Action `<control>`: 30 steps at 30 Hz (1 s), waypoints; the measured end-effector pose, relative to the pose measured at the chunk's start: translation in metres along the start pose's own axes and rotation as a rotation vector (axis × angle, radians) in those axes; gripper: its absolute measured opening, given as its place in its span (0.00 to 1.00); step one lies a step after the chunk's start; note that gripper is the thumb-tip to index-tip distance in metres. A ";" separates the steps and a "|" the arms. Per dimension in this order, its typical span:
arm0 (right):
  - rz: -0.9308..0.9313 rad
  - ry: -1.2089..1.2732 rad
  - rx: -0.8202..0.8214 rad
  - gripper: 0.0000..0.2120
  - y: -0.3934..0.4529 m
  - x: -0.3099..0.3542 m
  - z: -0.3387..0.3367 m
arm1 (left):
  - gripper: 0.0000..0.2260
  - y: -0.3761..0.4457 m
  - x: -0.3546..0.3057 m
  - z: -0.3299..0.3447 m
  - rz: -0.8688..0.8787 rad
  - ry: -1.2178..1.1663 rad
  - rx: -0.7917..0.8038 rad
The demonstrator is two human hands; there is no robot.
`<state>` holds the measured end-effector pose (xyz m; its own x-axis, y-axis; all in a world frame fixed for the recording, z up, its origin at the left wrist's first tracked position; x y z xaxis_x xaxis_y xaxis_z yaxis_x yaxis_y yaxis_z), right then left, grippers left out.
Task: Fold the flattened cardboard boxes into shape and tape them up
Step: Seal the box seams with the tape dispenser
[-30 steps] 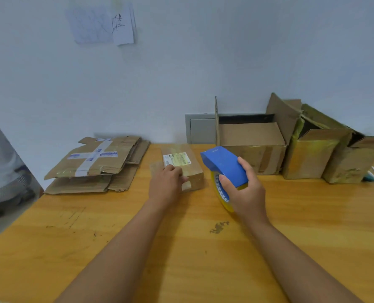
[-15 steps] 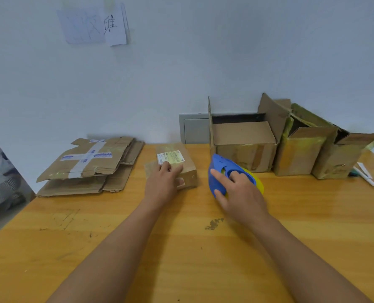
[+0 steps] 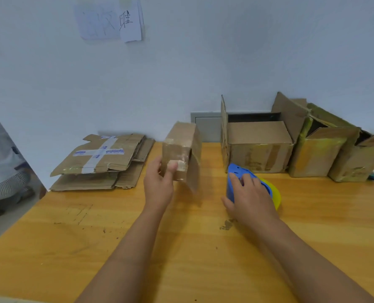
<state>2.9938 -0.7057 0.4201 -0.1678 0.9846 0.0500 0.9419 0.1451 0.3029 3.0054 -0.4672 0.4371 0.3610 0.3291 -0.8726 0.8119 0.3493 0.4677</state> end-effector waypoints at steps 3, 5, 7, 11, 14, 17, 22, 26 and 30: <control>-0.066 0.325 -0.099 0.26 0.012 0.022 -0.013 | 0.12 -0.002 0.015 0.002 -0.250 -0.239 -0.007; -0.066 0.551 -0.003 0.27 0.021 0.037 -0.007 | 0.13 -0.005 0.026 0.003 -0.390 -0.334 -0.001; -0.012 0.728 0.092 0.31 0.027 0.048 0.002 | 0.16 -0.008 0.036 -0.001 -0.455 -0.358 0.014; 0.154 0.982 -0.025 0.31 0.036 0.055 0.007 | 0.38 -0.014 0.051 -0.013 -0.528 -0.547 0.132; 0.271 1.133 -0.108 0.35 0.045 0.059 0.009 | 0.33 -0.020 0.059 -0.020 -0.514 -0.456 0.170; 0.423 1.273 -0.101 0.41 0.053 0.064 0.017 | 0.18 -0.026 0.059 -0.024 -0.453 -0.056 0.197; 0.478 1.271 -0.097 0.44 0.051 0.068 0.031 | 0.32 -0.022 0.058 -0.023 -0.403 0.225 0.239; 0.396 1.291 -0.033 0.38 0.046 0.074 0.036 | 0.29 -0.016 0.042 -0.014 -0.288 0.316 0.227; 0.197 1.020 0.043 0.28 0.042 0.080 0.033 | 0.19 -0.011 0.041 -0.017 -0.257 0.316 0.179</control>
<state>3.0302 -0.6178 0.4052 -0.1571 0.4432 0.8825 0.9856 0.0137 0.1686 3.0037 -0.4431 0.3984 0.0017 0.5130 -0.8584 0.9335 0.3069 0.1853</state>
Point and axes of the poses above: each hand's wrist, its own y-axis towards the middle knuckle, its own z-axis out of the palm, x = y × z, the point moved 5 cm from there along y, towards the middle knuckle, and after that the axes turned 1 degree about x, right-handed, at the moved point
